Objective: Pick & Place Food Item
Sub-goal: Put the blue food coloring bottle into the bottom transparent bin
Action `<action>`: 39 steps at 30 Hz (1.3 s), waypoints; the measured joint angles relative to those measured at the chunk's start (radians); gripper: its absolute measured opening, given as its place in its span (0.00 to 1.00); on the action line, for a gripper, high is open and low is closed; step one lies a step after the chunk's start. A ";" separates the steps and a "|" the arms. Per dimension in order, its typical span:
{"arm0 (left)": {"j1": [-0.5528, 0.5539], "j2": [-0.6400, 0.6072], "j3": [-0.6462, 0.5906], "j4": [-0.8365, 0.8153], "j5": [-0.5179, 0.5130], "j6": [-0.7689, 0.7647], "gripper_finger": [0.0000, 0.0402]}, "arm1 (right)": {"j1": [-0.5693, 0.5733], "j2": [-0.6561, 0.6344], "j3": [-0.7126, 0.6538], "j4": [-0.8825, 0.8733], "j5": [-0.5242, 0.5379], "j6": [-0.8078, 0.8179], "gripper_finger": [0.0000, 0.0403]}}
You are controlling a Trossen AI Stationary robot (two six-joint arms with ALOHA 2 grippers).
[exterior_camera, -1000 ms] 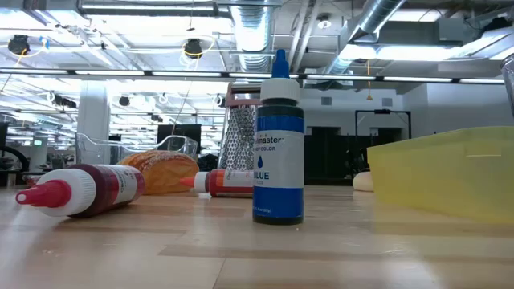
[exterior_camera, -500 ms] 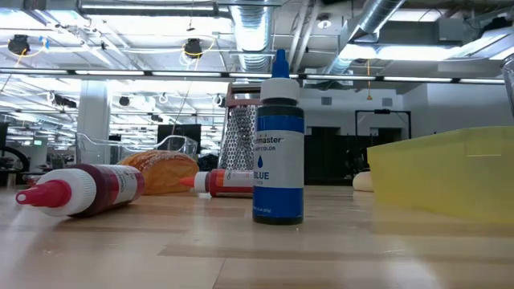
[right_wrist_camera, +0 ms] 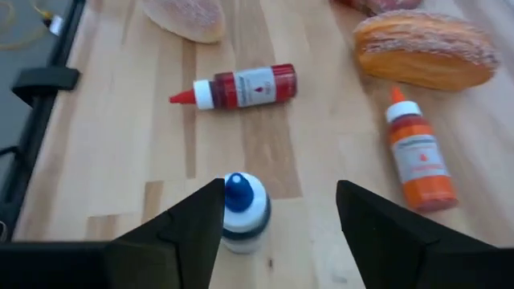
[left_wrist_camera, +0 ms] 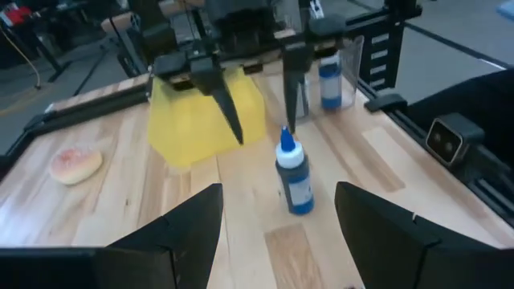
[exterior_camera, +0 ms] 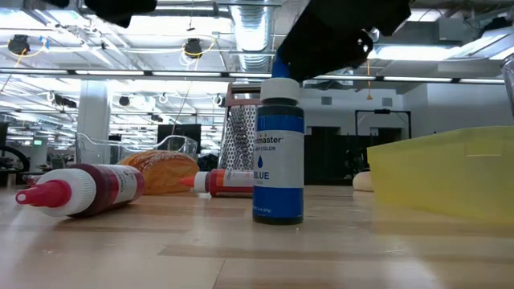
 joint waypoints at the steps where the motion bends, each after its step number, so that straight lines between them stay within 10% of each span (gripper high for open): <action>1: 0.000 -0.008 -0.010 0.013 -0.001 0.001 0.59 | 0.000 0.000 -0.013 0.032 -0.006 0.001 0.58; 27: 0.000 -0.032 -0.028 0.062 0.001 0.016 0.59 | -0.009 0.081 -0.049 0.178 -0.061 -0.019 0.57; 39: 0.000 -0.031 -0.028 0.068 0.004 0.015 0.59 | -0.008 0.081 -0.049 0.183 -0.060 -0.062 0.28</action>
